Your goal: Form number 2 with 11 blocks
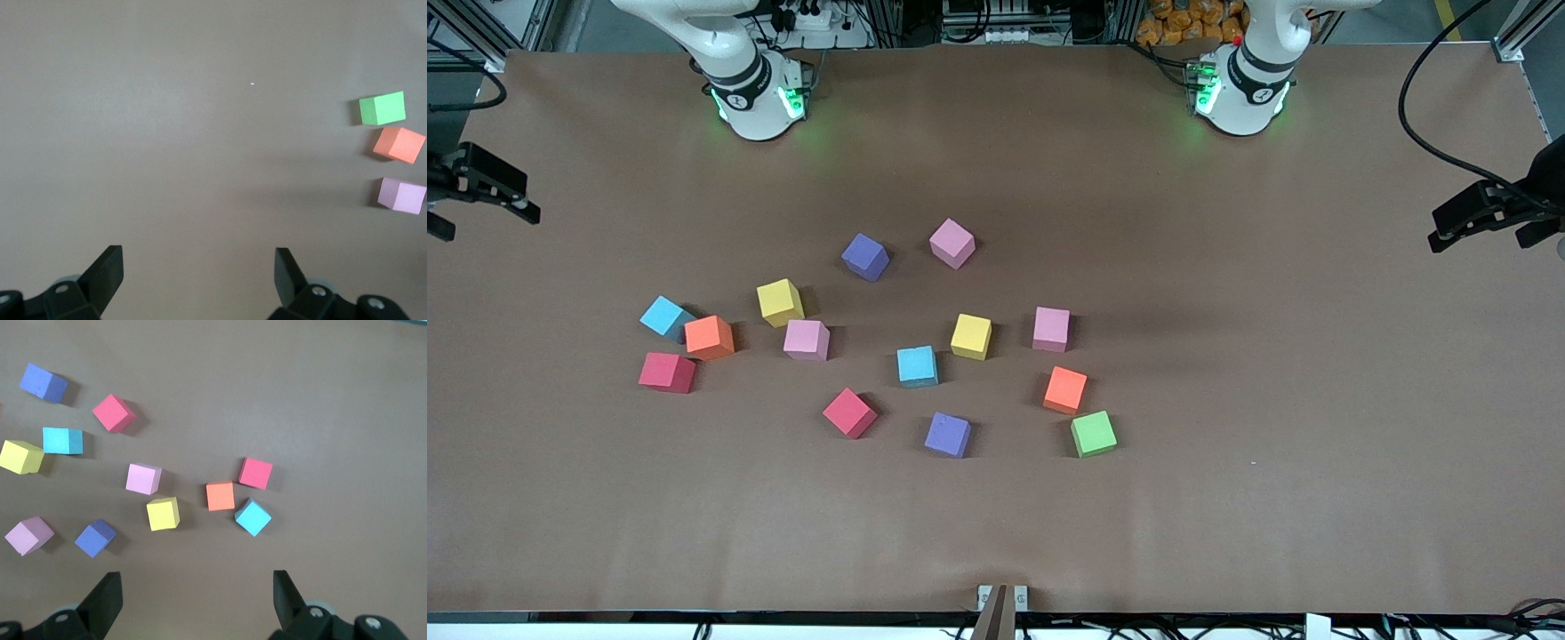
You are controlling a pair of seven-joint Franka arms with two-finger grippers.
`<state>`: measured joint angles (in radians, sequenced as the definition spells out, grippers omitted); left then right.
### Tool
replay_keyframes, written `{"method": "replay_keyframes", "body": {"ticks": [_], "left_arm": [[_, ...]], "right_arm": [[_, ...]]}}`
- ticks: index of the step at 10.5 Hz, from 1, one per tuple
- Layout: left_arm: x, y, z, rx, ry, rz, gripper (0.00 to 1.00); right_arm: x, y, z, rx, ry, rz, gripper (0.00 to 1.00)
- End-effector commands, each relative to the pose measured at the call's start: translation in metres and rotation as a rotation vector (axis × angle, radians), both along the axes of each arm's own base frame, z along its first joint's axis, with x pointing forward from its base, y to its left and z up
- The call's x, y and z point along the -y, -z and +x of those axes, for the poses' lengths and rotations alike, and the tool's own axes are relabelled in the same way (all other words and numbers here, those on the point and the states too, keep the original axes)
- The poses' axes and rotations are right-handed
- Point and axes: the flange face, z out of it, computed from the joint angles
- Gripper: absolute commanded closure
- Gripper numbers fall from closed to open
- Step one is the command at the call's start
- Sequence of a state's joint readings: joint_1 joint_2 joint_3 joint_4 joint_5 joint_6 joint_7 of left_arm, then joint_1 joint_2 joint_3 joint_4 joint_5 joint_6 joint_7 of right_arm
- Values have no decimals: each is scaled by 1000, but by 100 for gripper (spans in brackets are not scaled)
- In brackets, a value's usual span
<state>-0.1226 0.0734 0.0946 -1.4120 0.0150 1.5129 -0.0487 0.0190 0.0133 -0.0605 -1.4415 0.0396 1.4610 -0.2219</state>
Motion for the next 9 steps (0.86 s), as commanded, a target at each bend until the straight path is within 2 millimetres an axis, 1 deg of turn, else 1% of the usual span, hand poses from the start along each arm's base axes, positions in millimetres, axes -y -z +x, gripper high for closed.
{"method": "replay_keyframes", "body": {"ticks": [1, 2, 3, 5, 6, 7, 8, 9], "left_arm": [[-4, -4, -6, -12, 36, -18, 0], [4, -1, -6, -18, 50, -20, 0], [16, 4, -6, -29, 76, -32, 0], [80, 15, -6, -49, 173, -44, 0], [124, 29, -6, -70, 249, -49, 0], [153, 41, -3, -70, 296, -78, 0], [192, 48, -6, -52, 357, -104, 0], [232, 68, -10, -68, 422, -109, 0]], "right_arm": [[-5, -6, -1, -20, 63, -42, 0], [-5, -6, -1, -15, 65, -42, 0], [-5, -7, 0, -9, 66, -42, 0], [-5, -4, 1, -13, 64, -43, 0], [-5, 5, 5, -26, 62, -43, 0], [-5, 25, 14, -50, 62, -45, 0], [-5, 52, 24, -67, 60, -46, 0], [-2, 86, 37, -84, 65, -48, 0]]}}
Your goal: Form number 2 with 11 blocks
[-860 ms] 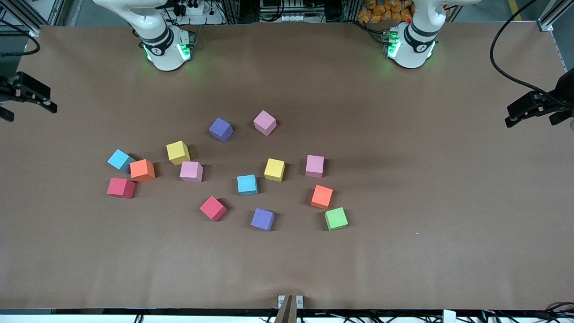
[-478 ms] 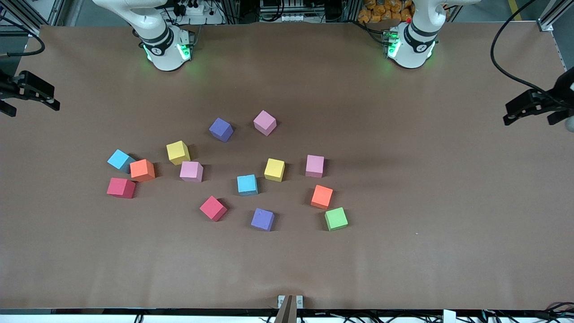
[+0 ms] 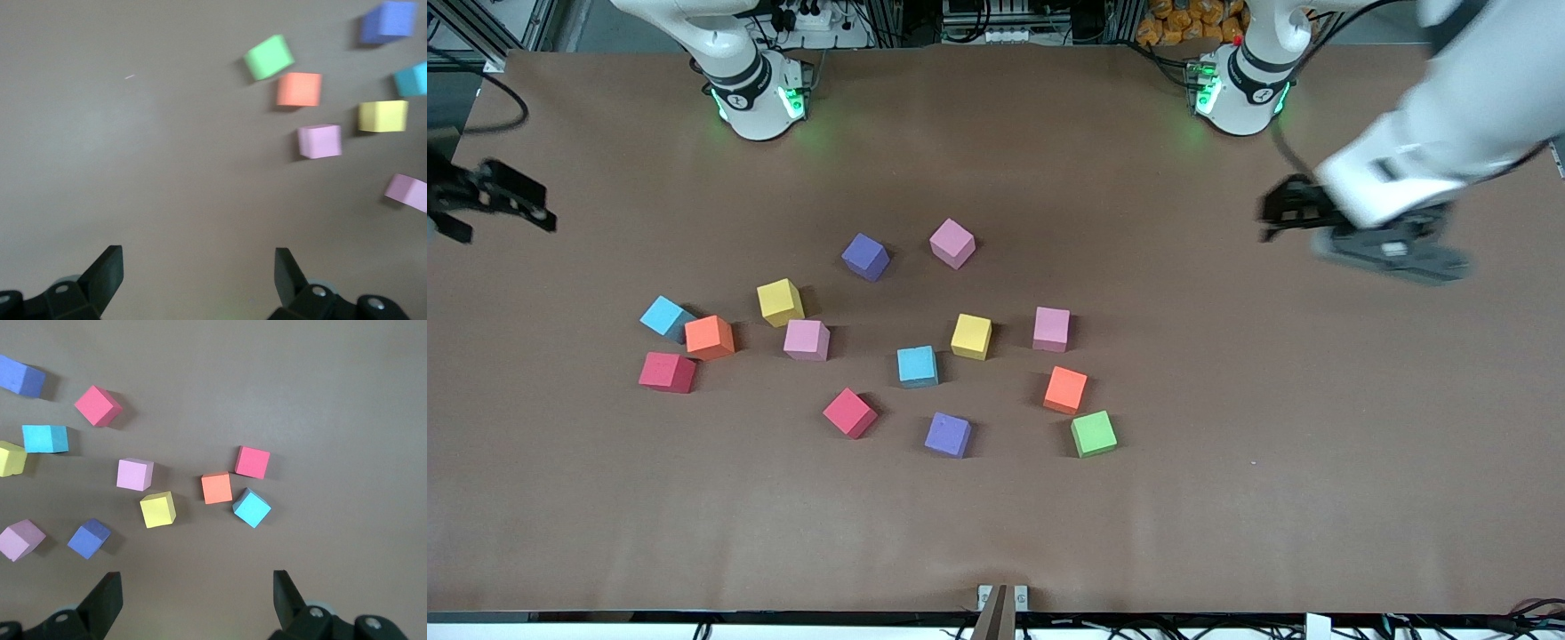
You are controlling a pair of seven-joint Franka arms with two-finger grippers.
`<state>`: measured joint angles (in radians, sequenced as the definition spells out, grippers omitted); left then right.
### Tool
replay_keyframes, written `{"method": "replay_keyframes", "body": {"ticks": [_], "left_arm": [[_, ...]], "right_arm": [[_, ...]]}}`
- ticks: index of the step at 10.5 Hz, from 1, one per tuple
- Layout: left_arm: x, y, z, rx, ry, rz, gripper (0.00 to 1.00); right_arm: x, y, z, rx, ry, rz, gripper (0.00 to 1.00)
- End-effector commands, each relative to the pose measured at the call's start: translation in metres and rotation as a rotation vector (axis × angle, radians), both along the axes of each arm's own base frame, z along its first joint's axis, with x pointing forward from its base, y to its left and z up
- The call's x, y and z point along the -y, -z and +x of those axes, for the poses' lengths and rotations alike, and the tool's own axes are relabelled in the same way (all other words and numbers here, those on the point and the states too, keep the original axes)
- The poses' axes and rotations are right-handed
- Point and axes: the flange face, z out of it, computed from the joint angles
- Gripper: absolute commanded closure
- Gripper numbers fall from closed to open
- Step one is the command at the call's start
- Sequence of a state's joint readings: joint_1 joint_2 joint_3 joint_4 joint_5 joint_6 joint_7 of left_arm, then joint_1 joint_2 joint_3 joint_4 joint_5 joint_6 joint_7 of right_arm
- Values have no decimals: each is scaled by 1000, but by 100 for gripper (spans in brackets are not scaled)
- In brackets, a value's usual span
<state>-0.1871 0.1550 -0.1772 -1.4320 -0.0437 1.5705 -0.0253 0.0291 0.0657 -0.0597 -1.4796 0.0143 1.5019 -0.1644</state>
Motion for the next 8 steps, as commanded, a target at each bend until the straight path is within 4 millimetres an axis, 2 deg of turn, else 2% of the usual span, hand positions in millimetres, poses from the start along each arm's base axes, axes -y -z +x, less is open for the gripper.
{"method": "replay_keyframes", "body": {"ticks": [1, 3, 5, 6, 8], "left_arm": [[80, 41, -5, -20, 125, -34, 0], [145, 86, -7, -16, 202, -84, 0], [221, 133, -35, -7, 310, -89, 0], [240, 153, -46, 8, 320, -56, 0], [287, 179, -81, 43, 252, -87, 0]], "right_arm": [[2, 74, 28, -43, 15, -20, 0], [-6, 137, 39, -43, 1, -24, 0], [-12, 211, 33, -12, -16, -26, 0], [-26, 247, 28, -15, -42, -28, 0], [-35, 294, 22, -28, -61, -34, 0]]}}
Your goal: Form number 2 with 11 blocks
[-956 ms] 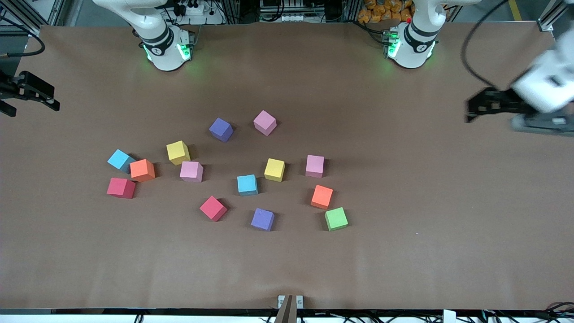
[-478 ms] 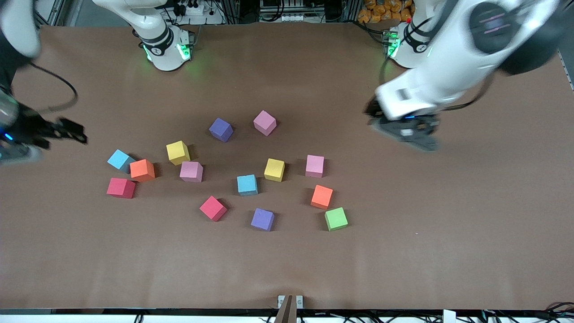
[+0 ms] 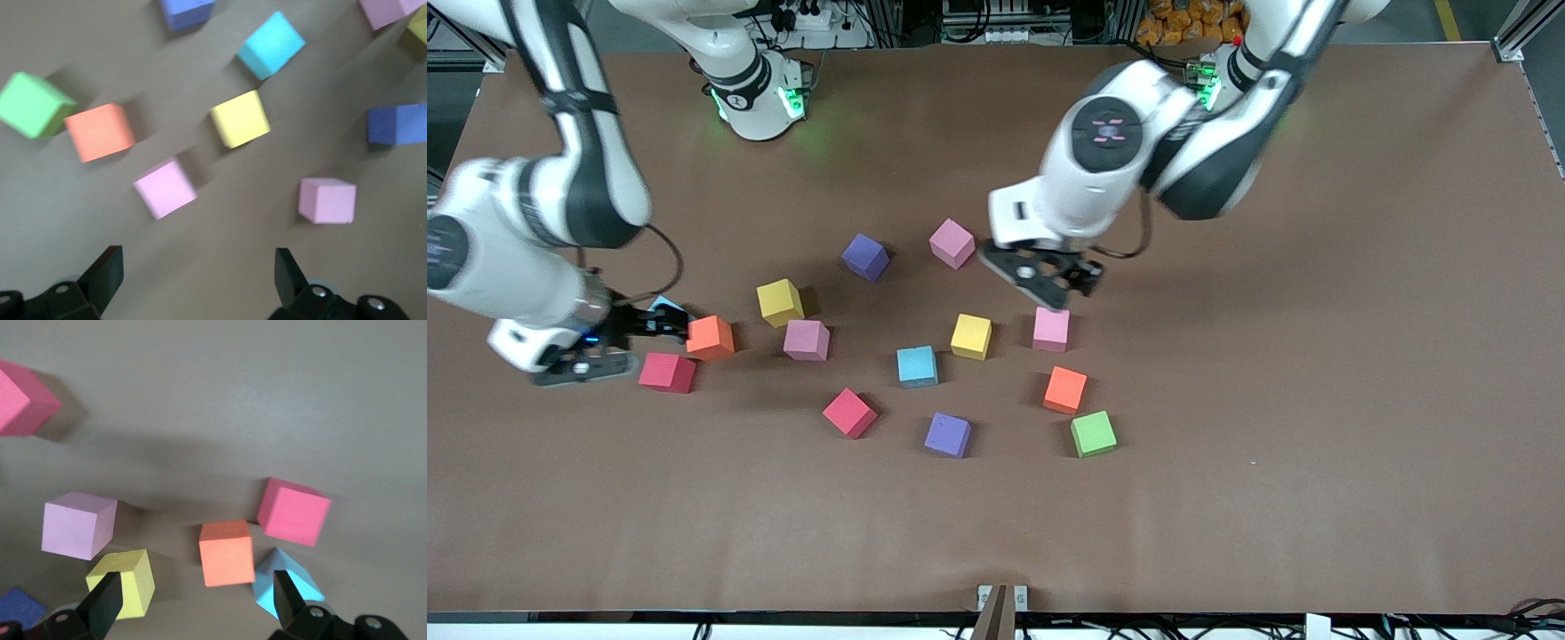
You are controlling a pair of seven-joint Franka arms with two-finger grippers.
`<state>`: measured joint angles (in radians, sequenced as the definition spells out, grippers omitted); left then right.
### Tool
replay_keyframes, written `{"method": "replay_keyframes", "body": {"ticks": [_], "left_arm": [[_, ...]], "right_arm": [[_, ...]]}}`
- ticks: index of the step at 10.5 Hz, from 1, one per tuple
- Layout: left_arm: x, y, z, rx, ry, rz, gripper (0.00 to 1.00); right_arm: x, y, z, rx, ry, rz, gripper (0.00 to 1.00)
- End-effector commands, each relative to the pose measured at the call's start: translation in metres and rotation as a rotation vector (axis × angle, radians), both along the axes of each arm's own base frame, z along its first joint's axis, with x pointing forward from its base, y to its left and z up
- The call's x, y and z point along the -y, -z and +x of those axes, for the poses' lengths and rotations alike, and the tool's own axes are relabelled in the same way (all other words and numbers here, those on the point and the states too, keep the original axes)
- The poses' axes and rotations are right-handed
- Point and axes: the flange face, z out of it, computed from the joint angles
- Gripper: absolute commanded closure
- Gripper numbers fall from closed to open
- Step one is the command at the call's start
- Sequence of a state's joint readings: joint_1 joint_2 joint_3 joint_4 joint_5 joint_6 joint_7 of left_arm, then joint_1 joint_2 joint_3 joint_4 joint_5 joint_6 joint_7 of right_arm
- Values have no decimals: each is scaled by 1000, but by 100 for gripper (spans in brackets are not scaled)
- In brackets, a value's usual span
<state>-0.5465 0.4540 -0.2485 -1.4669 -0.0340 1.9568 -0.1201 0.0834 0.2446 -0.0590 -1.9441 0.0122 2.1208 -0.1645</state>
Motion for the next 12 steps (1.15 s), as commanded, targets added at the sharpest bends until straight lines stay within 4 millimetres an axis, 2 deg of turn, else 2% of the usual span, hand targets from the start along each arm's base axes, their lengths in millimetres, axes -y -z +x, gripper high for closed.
{"method": "replay_keyframes", "body": {"ticks": [1, 3, 4, 5, 6, 7, 9, 10, 12], "left_arm": [[46, 24, -40, 50, -68, -5, 0], [85, 64, -75, 39, -73, 11, 0], [98, 84, -89, 56, -105, 26, 0], [106, 105, -103, 83, -112, 36, 0], [115, 132, -119, 86, -139, 12, 0], [119, 150, -133, 81, -191, -11, 0], [122, 167, -147, 101, -178, 9, 0], [122, 181, -150, 134, -136, 38, 0], [126, 194, -160, 135, -104, 54, 0]], "right_arm": [[-4, 43, -8, -22, -20, -29, 0], [0, 87, -6, -26, -26, -40, 0], [6, 99, -4, -22, -32, -51, 0], [8, 100, -5, -23, -31, -53, 0], [5, 111, -9, -41, -39, -55, 0], [8, 121, -13, -59, -41, -55, 0], [11, 132, -22, -78, -52, -52, 0], [11, 134, -26, -84, -58, -51, 0], [13, 132, -28, -88, -73, -49, 0]]}}
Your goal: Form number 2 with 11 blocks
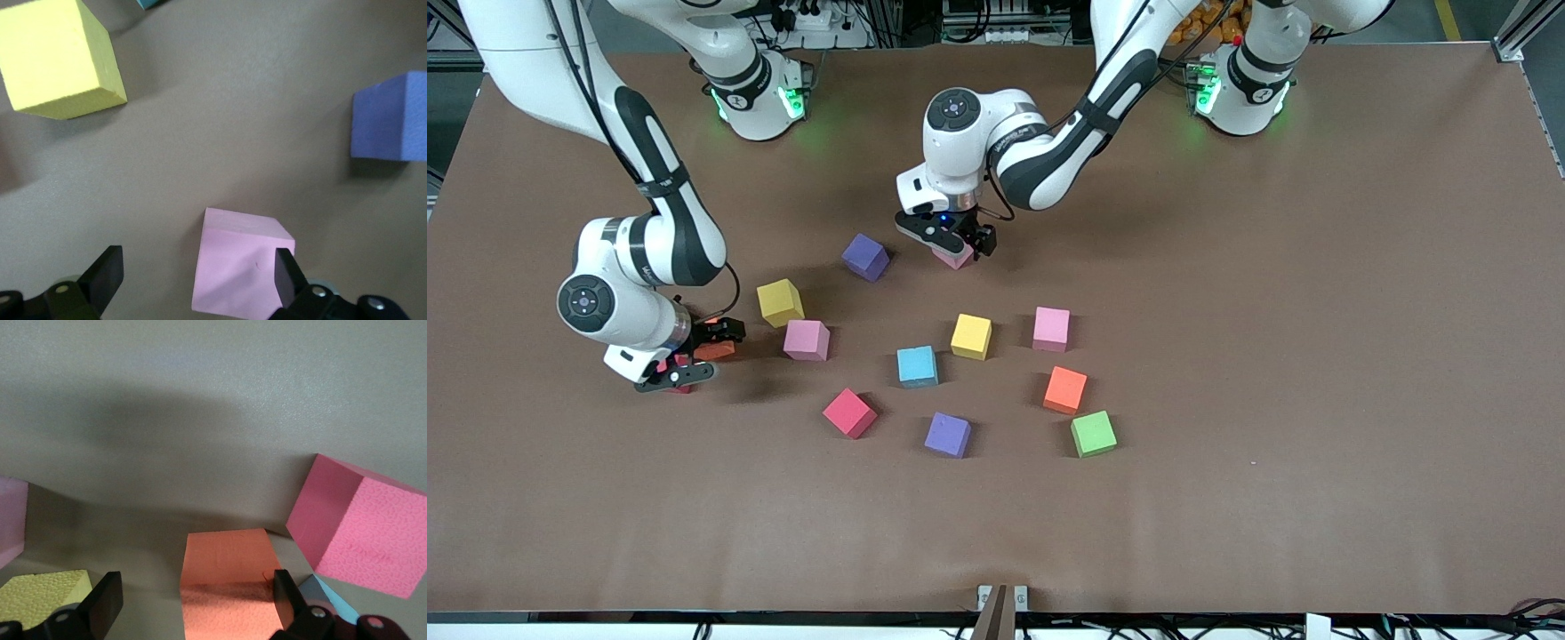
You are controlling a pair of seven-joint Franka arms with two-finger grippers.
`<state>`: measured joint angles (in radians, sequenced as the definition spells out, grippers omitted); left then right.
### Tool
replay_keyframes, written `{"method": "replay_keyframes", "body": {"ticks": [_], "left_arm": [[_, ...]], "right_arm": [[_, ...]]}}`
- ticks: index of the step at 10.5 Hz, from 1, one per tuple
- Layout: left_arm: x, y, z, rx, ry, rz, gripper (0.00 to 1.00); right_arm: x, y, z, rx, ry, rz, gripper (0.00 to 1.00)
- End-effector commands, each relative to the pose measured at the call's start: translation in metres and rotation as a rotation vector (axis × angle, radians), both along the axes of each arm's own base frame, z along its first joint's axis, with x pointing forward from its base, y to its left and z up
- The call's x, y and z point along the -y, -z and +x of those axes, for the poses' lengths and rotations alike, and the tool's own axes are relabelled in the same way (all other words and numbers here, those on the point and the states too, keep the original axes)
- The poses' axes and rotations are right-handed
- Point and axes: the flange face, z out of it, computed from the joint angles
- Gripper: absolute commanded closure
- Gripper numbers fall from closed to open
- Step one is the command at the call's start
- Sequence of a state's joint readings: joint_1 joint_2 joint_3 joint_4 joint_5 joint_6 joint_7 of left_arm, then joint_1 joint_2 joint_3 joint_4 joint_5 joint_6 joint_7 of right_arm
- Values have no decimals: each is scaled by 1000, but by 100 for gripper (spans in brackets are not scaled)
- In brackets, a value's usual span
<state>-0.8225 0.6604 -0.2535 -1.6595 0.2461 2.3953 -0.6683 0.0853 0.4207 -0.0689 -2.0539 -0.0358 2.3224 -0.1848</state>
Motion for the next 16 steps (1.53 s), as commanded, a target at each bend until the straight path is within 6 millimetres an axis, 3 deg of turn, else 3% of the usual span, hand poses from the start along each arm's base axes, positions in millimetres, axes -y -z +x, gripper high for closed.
{"method": "replay_keyframes", "body": {"ticks": [1, 4, 10, 15, 16], "left_arm": [[6, 8, -13, 16, 29, 8, 0], [14, 19, -26, 10, 66, 18, 0], [12, 46, -29, -17, 49, 37, 0], [23, 38, -25, -8, 5, 8, 0], [24, 37, -26, -4, 6, 7, 10]], "right_arm": [[14, -3, -7, -3, -33, 2, 0], [20, -8, -7, -2, -34, 4, 0], [16, -17, -3, 7, -38, 6, 0], [16, -4, -10, -22, -41, 5, 0], [18, -3, -11, -33, -39, 6, 0]]}}
